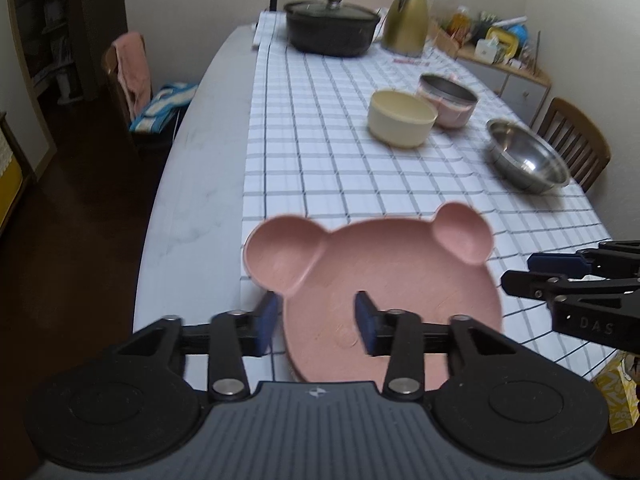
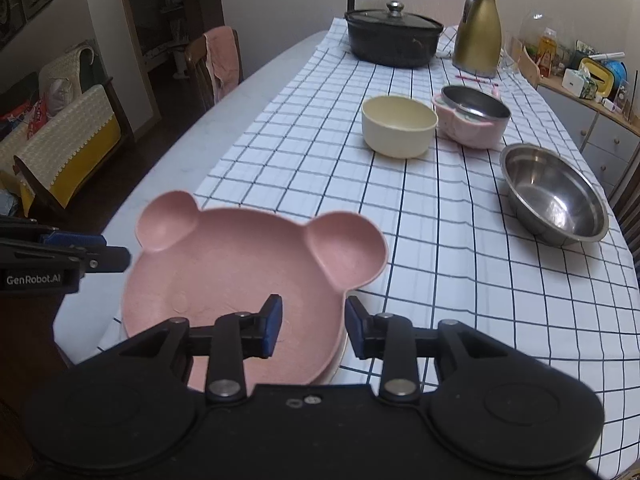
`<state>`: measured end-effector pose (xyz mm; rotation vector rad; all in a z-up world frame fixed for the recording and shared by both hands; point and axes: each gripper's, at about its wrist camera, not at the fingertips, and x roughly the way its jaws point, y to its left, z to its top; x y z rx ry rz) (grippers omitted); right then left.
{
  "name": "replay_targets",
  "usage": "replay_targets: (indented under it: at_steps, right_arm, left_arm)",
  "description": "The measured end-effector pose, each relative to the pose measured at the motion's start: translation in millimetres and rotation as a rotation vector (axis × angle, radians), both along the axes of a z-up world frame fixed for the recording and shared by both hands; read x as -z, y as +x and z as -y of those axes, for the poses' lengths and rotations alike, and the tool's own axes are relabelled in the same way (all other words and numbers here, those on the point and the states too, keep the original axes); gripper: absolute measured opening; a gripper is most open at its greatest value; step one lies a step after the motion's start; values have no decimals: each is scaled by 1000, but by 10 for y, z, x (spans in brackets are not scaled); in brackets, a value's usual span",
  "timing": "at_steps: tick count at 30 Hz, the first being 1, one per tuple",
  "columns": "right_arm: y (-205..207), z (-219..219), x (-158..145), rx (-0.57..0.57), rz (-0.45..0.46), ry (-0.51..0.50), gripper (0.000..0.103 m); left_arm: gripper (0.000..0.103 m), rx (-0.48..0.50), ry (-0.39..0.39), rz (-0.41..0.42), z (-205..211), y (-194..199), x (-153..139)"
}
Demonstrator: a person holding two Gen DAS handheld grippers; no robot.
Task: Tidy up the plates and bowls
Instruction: 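Lower the pink plate onto the small white plate and open both grippers, then move both grippers to the rim of the large stainless steel bowl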
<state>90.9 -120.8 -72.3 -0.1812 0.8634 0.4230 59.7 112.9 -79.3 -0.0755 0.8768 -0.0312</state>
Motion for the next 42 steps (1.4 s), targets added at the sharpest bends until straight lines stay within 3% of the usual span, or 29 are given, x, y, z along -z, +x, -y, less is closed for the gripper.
replay_targets:
  at_steps: [3,6,8,16,29,42]
  right_arm:
    - [-49,4,-102,2,17,14,38]
    - [-109,17,-234,5,52,32,62]
    - [-139,17,-335,7,87,41,76]
    - [-92,51,-651,18,180,64,100]
    - [316,500,-829,54,266,33,103]
    - [1031,1397,-897,92,307,49,103]
  left_arm:
    - [47,20,-5,28,54,-16,-92]
    - [49,37,-5,62,120,-32,-178]
    - [58,47,2,89,174,-40,-242]
    - [74,36,20,187,349,60,-466]
    - [75,-14,50,221,908,577,-644]
    - [77,-13,49,236,1863,1309,-728]
